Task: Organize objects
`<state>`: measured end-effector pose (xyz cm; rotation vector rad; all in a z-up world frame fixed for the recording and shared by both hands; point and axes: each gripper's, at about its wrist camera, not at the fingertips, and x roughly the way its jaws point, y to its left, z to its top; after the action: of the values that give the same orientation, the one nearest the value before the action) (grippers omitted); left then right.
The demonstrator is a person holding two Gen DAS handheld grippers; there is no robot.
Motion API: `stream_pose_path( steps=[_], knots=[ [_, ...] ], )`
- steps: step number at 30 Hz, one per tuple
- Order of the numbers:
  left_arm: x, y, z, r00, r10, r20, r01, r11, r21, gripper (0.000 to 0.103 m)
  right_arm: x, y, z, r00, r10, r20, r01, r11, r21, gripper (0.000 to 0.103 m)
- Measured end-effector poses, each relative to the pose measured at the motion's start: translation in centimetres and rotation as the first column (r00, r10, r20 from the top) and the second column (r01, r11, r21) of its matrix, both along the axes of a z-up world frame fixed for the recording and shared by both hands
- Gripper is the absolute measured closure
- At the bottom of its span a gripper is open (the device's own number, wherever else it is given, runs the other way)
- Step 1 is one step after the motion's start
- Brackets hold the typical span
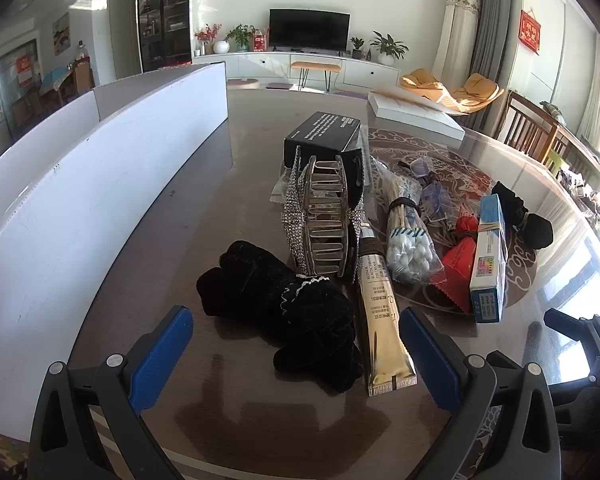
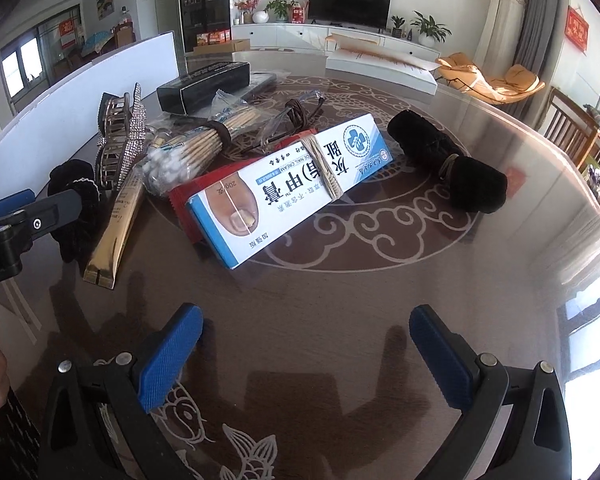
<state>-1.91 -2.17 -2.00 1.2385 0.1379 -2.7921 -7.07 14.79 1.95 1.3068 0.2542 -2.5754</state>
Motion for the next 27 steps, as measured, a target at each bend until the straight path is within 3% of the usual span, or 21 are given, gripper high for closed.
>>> stream_pose_path(
  steps=[8,15,27],
  knots=[
    [0.1,-0.4,0.0,1.000,0.019,0.001,-0.019,1.000,-0.015,0.000,-2.6,0.5,-0.3,1.000,0.005,0.006,-0.005,0.999,-0.033,0.000],
    [-0.1,-1.2,0.0,0.999,0.045,0.003,-0.045,0.999,0.029,0.000,-3.0,0.2,0.0,1.000,0.005,0.013,-0.005,1.000,-0.028,0.000],
    [0.1,-1.3,-0.3,0.998,0.055,0.012,-0.055,0.998,0.021,0.000,-2.9,0.3,0.0,1.000,0.005,0.013,-0.005,1.000,-0.028,0.000]
  ],
)
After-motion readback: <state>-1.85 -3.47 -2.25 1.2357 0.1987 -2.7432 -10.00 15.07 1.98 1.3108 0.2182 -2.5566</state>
